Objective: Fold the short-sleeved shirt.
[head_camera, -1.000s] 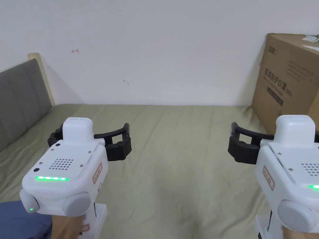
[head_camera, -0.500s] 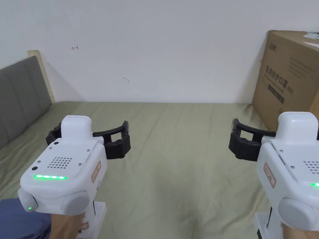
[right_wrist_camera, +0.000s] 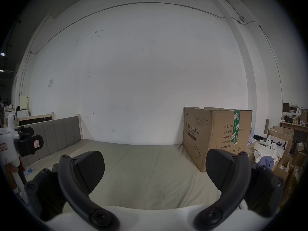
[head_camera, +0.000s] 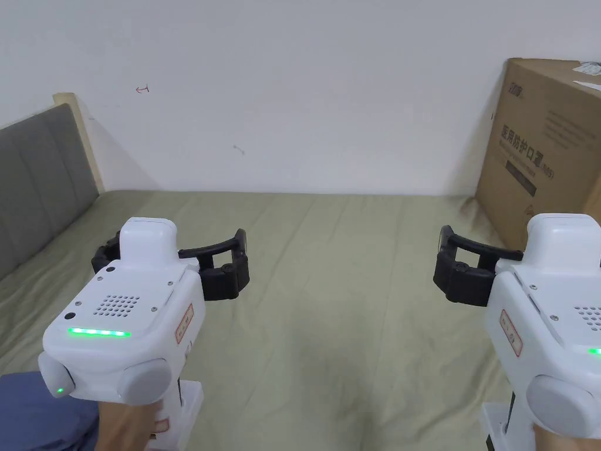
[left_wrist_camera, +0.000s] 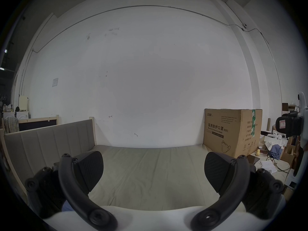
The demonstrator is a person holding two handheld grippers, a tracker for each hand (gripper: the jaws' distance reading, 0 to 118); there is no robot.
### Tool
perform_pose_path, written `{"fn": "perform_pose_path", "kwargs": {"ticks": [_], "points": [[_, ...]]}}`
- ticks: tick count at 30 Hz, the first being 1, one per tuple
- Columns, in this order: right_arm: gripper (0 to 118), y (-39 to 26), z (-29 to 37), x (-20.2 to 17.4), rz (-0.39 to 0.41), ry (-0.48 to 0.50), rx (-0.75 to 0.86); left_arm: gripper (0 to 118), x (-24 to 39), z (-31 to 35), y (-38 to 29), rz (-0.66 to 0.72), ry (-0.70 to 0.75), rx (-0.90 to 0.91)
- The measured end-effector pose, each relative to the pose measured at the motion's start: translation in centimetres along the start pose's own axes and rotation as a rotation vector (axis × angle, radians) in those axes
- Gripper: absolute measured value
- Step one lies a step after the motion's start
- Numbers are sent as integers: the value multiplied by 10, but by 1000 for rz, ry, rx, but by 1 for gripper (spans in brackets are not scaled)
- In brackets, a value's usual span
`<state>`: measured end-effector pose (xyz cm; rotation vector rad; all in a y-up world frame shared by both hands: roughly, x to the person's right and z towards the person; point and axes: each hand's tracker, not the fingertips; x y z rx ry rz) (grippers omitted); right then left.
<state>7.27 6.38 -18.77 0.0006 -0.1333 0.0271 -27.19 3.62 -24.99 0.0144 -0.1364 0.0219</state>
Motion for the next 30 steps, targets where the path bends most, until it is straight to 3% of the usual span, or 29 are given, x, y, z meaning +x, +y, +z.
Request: {"fn": "perform_pose_path", "kwargs": {"ticks": [30], "points": [[118, 2, 0, -2, 9, 5, 1, 118, -5, 0, 2, -1, 9, 6]]}}
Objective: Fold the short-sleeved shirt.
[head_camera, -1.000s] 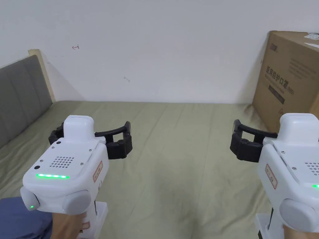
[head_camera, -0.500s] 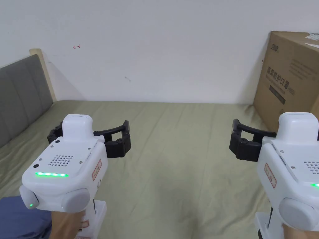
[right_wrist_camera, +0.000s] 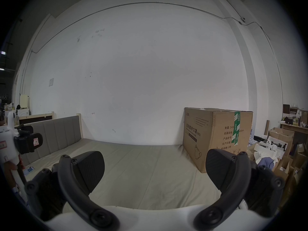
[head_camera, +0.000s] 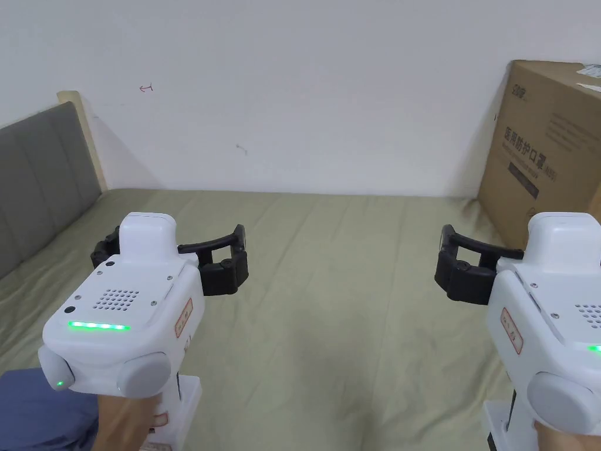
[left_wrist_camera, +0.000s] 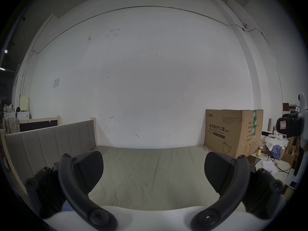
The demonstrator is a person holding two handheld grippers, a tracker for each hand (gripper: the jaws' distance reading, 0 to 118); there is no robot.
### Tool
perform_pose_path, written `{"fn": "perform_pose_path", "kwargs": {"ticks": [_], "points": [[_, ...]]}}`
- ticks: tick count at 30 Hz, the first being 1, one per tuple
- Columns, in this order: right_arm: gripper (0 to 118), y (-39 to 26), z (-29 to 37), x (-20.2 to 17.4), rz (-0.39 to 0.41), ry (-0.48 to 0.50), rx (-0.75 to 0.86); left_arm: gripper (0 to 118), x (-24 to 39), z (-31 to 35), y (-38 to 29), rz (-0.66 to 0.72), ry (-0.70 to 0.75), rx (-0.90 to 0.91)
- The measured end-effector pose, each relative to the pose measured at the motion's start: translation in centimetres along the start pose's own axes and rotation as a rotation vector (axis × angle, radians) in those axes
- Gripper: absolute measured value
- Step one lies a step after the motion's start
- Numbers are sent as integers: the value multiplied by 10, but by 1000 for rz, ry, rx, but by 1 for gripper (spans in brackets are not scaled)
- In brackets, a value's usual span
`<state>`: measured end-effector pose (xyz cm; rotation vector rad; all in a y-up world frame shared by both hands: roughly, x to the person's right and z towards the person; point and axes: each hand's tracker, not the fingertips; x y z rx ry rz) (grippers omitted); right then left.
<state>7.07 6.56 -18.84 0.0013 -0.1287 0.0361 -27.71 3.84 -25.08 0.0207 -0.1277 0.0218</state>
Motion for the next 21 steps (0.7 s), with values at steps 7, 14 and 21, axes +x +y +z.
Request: {"fn": "perform_pose_path", "kwargs": {"ticks": [7, 14, 21], "points": [[118, 7, -7, -3, -41, 1, -125, 118, -1, 1, 1, 6, -8, -3], [118, 22, -24, -4, -271, -148, -460, 118, -3, 1, 3, 8, -11, -1], [118, 29, -34, 4, -390, -128, -627, 118, -8, -1, 3, 32, -8, 1]]}}
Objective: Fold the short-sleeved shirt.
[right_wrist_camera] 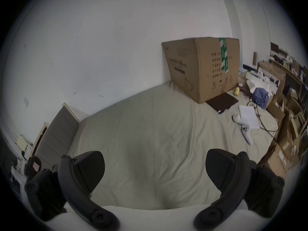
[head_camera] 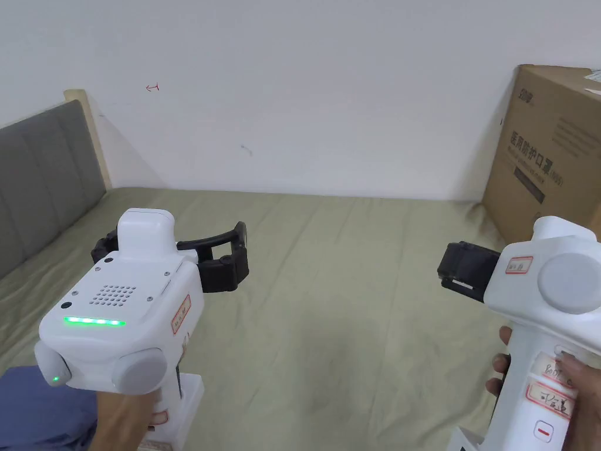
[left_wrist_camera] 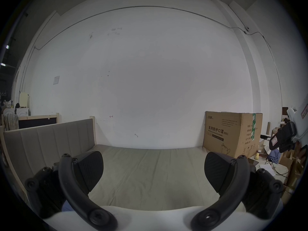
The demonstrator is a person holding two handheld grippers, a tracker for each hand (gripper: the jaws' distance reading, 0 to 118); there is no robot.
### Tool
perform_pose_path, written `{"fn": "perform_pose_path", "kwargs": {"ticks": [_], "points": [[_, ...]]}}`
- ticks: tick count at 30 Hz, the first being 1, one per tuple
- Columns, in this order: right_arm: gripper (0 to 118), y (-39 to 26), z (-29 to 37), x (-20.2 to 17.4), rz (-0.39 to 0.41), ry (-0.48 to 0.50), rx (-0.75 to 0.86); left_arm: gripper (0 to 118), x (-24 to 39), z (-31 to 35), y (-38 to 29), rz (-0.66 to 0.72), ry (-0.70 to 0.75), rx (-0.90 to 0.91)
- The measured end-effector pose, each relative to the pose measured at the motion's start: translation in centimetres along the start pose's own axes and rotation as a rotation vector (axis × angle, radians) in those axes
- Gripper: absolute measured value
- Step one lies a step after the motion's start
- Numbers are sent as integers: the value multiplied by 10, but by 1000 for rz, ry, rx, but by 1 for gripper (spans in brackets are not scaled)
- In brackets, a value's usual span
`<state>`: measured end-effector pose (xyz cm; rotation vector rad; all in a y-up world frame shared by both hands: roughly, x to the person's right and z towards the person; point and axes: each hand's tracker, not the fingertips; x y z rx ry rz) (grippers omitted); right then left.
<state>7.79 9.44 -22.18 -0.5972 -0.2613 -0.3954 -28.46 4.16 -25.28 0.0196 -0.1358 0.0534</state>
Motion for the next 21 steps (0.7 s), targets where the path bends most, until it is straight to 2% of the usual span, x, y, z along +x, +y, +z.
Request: {"fn": "perform_pose_path", "kwargs": {"ticks": [3, 15, 21], "points": [[118, 1, -1, 2, 4, 22, 16, 118, -1, 0, 0, 13, 0, 0], [116, -5, -3, 0, 37, 7, 58, 118, -1, -1, -2, 16, -4, -3], [116, -10, -7, 1, 93, -34, 171, 118, 1, -1, -2, 9, 2, 5]]}}
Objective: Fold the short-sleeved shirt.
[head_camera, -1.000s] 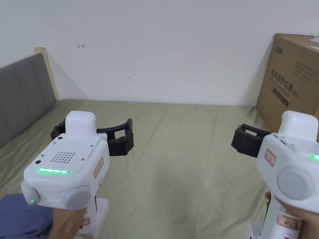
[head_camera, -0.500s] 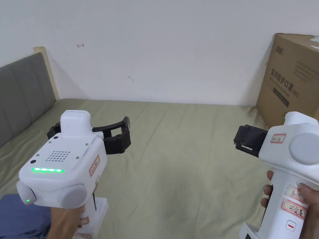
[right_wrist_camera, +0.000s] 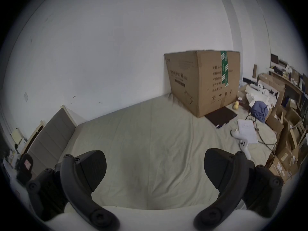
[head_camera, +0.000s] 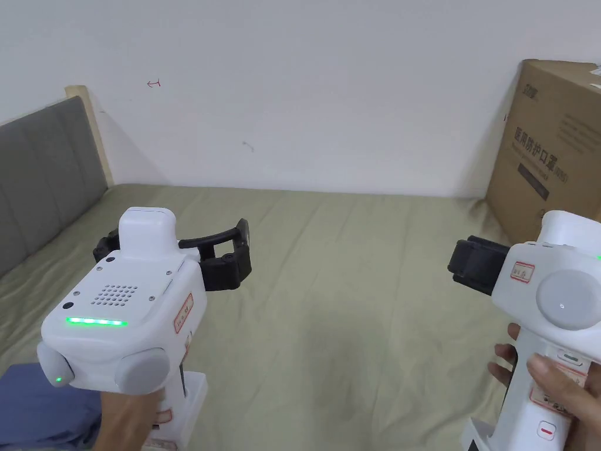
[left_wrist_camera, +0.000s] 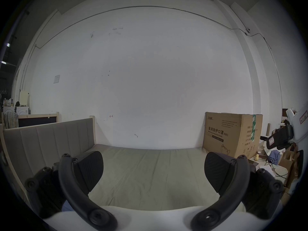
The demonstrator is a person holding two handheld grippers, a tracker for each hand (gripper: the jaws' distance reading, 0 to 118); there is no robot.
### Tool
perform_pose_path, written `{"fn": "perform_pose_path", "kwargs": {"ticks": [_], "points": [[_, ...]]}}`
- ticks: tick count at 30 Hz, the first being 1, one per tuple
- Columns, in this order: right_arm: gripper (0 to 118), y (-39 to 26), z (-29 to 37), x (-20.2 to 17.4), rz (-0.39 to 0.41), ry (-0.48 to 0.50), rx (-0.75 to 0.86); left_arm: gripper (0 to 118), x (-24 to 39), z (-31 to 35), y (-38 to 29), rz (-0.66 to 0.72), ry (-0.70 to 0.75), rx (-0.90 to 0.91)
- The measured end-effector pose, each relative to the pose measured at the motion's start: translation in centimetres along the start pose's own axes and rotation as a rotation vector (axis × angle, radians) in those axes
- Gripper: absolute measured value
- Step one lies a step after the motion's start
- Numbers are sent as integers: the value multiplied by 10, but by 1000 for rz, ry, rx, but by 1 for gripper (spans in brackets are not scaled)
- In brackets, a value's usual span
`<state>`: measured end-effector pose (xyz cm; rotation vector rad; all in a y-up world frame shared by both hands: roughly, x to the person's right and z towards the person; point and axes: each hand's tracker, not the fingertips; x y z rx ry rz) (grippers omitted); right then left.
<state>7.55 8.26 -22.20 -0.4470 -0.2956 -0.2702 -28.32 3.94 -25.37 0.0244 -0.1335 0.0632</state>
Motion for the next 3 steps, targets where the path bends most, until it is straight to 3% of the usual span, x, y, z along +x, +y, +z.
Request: {"fn": "perform_pose_path", "kwargs": {"ticks": [3], "points": [[116, -8, -2, 5, 35, 36, 115, 118, 0, 0, 1, 0, -1, 3]]}}
